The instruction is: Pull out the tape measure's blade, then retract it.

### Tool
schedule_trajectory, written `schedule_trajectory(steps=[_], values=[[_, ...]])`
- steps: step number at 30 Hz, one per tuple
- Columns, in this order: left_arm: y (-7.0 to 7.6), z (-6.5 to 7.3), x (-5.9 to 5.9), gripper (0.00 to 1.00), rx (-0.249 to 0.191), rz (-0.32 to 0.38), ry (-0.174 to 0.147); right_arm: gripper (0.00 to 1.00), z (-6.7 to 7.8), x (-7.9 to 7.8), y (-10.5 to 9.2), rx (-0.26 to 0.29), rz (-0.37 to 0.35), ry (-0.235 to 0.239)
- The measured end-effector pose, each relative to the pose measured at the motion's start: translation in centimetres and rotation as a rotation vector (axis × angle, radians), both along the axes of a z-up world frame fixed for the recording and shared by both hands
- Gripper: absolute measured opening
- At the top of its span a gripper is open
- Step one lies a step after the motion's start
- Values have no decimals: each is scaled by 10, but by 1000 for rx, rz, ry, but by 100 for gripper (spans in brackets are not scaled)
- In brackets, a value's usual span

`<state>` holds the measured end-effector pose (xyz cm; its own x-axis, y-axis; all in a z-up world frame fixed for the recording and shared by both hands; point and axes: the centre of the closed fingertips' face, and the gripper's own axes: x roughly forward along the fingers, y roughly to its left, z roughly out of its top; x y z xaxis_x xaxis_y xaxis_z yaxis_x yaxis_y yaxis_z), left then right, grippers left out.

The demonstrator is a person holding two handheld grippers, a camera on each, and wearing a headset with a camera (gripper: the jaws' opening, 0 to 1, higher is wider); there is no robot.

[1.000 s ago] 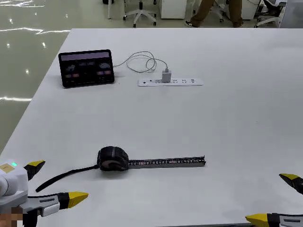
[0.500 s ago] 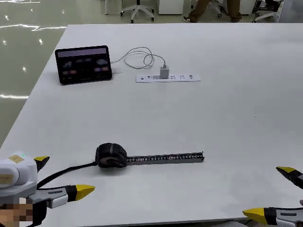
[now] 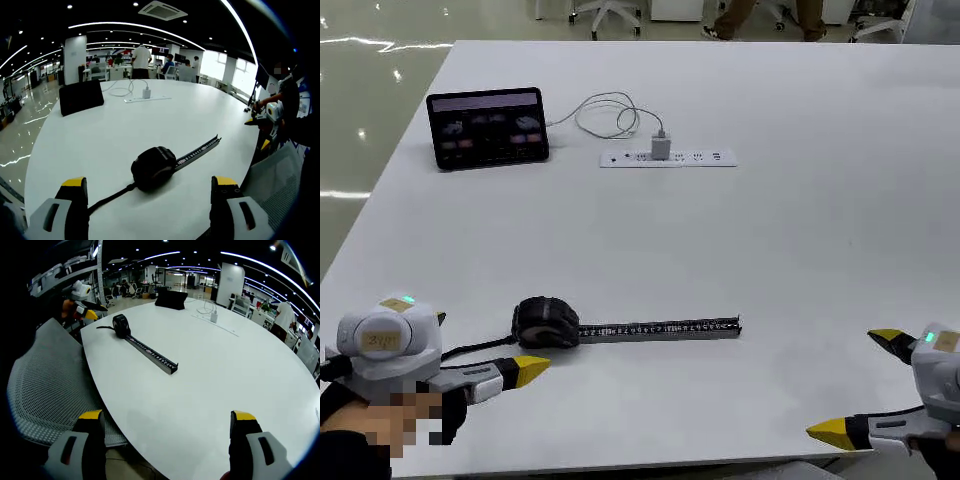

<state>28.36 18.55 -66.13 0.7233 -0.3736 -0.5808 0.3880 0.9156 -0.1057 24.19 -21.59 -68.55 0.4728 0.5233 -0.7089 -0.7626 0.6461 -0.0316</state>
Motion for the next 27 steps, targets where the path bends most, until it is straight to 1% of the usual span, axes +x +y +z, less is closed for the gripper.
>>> schedule_trajectory(steps=[2,4,5,6,7,9,10,13,15,16,17,19,22,23,24,25,27], values=[[2,1,4,99,8,28,-8,100,0,5,2,-7,11,-1],[1,3,9,99,4,52,-26,100,1,11,4,-13,28,-8],[2,2,11,99,12,64,-31,100,2,13,5,-16,33,-12],[3,1,13,100,21,74,-30,100,3,18,6,-19,42,-16],[2,1,14,100,20,78,-28,100,3,20,7,-20,48,-17],[-3,1,16,100,-14,96,-10,100,6,23,13,-32,68,-22],[-8,0,17,100,-22,100,-6,100,6,27,14,-36,80,-22],[-14,-4,21,100,-12,112,-9,100,7,34,18,-43,105,-23],[-16,-6,27,100,-6,131,-20,100,6,41,20,-43,118,-24],[-17,-8,30,100,-4,150,-29,100,6,43,25,-48,131,-22],[-17,-10,31,100,5,161,-36,100,6,41,31,-51,140,-24],[-18,-18,32,100,15,178,-35,100,6,45,36,-64,171,-27],[-23,-28,34,100,-15,187,-32,100,4,49,41,-77,194,-22],[-25,-35,35,100,-7,180,-12,100,2,50,43,-80,203,-19],[-26,-38,36,100,4,172,-13,100,1,51,45,-80,207,-18],[-26,-42,40,100,19,161,-26,100,0,52,47,-78,213,-14],[-25,-49,42,100,36,165,-25,100,-1,53,52,-81,222,-8]])
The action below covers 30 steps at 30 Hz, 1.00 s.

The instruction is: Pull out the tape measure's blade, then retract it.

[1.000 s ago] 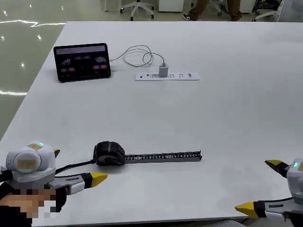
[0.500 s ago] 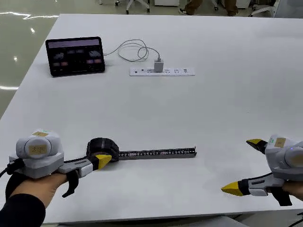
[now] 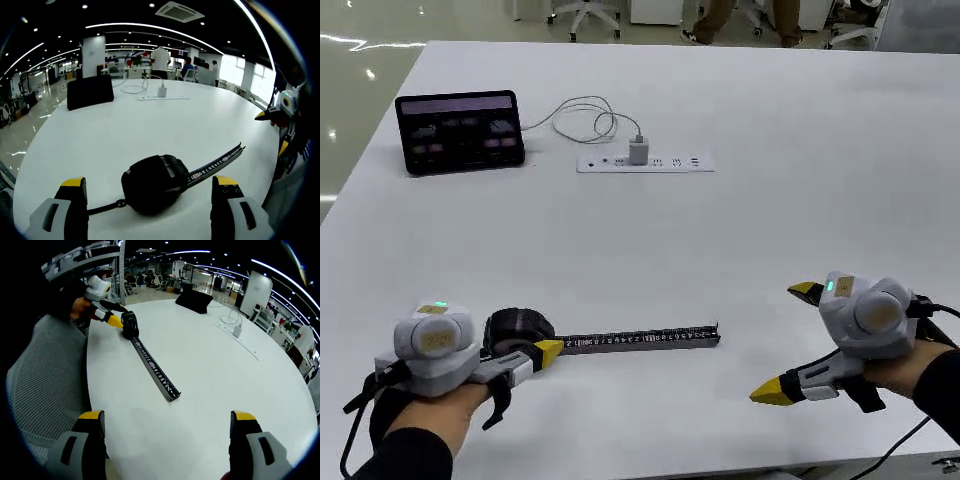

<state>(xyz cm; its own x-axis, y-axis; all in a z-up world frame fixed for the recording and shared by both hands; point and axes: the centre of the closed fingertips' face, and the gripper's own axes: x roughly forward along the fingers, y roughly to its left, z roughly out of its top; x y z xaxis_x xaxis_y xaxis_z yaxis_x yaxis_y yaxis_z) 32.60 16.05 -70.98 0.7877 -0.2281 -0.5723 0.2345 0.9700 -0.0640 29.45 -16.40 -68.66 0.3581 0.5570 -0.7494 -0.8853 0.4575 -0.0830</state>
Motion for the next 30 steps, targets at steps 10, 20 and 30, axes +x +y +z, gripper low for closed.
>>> schedule_trajectory(steps=[10,20,30], values=[[-7,-7,8,100,-61,23,-22,99,-11,10,22,-48,120,2],[-15,-1,14,100,-67,18,-86,87,-26,27,39,-145,263,54],[-9,-7,15,100,-80,47,-77,76,-46,33,46,-210,359,99]])
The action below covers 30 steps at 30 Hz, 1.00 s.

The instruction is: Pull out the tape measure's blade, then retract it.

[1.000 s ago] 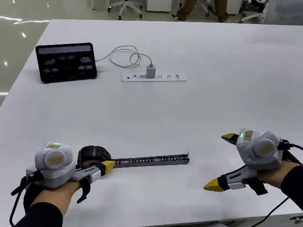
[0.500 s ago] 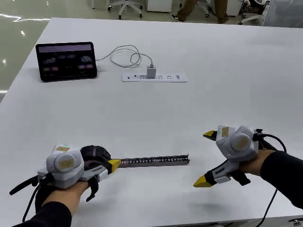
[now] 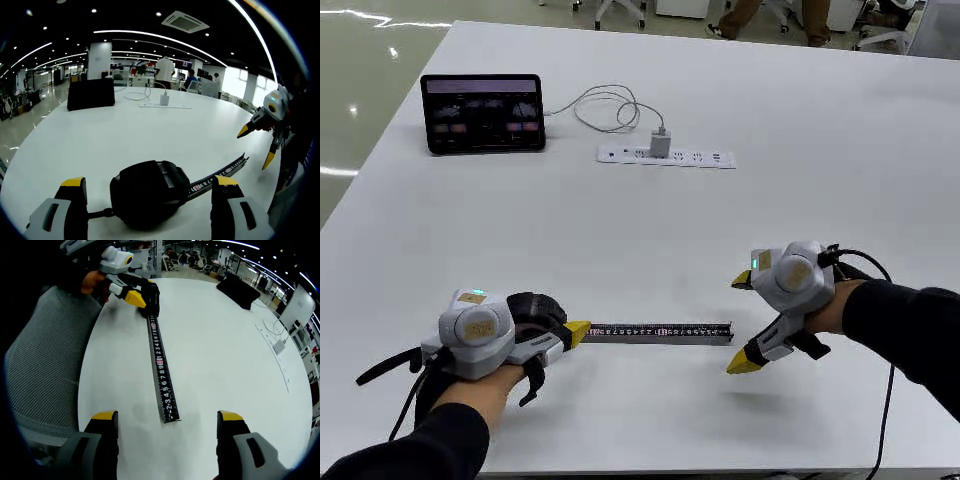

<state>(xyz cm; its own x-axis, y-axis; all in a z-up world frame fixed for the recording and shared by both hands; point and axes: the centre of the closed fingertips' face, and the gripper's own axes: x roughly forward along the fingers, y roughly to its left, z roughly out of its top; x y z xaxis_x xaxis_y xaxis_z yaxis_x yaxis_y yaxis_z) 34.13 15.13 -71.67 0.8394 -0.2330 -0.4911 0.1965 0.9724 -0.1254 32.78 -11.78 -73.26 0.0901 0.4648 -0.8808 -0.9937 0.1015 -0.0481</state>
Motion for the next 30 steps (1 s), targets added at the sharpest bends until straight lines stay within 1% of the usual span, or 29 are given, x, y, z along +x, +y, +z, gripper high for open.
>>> schedule_trajectory(steps=[2,6,7,8,10,12,13,14,15,17,18,20,21,23,25,30], values=[[0,-1,0,100,3,-2,4,71,-3,-1,0,-4,24,4],[0,1,0,100,0,-1,-4,63,-9,5,-2,-16,31,14],[0,1,0,100,0,0,-3,59,-10,6,-2,-16,26,24],[1,1,0,100,-1,2,-2,53,-10,3,-2,-6,19,57],[0,1,0,100,-10,2,-3,45,-12,4,-3,-13,28,56],[-1,1,0,100,-10,-2,-1,41,-15,4,-3,-20,33,57],[-2,0,0,100,-9,-5,1,38,-15,2,-3,-25,42,67],[-2,0,-1,99,-11,-7,4,33,-16,1,-4,-29,48,69],[-3,-2,-1,99,-11,-9,8,31,-18,0,-5,-41,53,67],[-3,-2,-2,99,-9,-10,12,30,-22,0,-8,-56,65,63],[-3,-2,-2,99,-10,-9,10,27,-24,-1,-9,-68,83,60],[-2,-2,-2,99,-8,-10,7,23,-25,-1,-10,-76,84,63],[-3,-2,-2,99,-5,-12,7,23,-25,-1,-10,-79,85,64],[-3,-3,-2,99,-1,-16,10,20,-26,0,-11,-87,102,54],[-3,-3,-2,99,-2,-17,9,17,-26,2,-10,-91,99,43],[-4,-3,-2,96,-4,-20,10,15,-28,3,-6,-90,107,47]])
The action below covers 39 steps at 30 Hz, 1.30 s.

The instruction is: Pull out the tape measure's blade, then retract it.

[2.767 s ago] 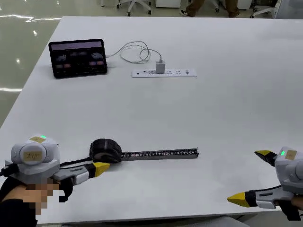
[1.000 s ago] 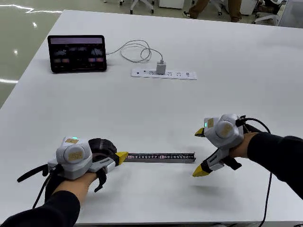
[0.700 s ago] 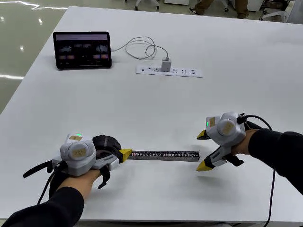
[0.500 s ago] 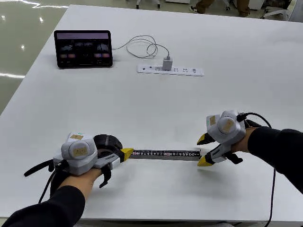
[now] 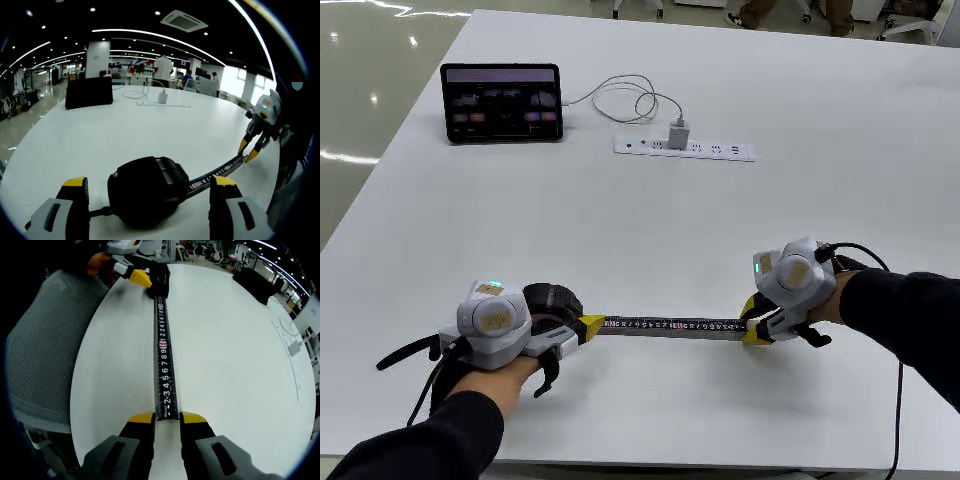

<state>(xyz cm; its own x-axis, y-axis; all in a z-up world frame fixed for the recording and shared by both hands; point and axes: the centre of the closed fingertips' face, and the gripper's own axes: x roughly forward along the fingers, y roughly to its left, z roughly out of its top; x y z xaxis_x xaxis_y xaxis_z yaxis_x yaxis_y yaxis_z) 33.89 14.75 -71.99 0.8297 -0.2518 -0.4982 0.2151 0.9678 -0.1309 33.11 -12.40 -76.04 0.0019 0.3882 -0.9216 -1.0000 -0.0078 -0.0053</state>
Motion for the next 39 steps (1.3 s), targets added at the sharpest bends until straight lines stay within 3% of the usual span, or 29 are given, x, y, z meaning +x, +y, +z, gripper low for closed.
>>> schedule_trajectory(steps=[10,17,19,22,25,30,39], values=[[3,0,1,91,-4,9,1,11,-1,-1,0,-10,13,0],[8,-4,2,87,-14,40,24,11,-1,-3,0,-26,-12,-1],[7,-4,2,87,4,27,20,11,-2,-3,0,-36,-6,-6],[8,-3,4,84,-32,49,24,11,-2,-3,1,-54,-9,-12],[9,-5,5,82,-37,60,31,11,-2,-3,0,-57,-51,-8],[7,-3,4,79,-52,67,39,11,-2,-2,1,-91,-58,-6],[3,-3,4,69,-39,68,61,11,-4,-1,0,-137,-78,24]])
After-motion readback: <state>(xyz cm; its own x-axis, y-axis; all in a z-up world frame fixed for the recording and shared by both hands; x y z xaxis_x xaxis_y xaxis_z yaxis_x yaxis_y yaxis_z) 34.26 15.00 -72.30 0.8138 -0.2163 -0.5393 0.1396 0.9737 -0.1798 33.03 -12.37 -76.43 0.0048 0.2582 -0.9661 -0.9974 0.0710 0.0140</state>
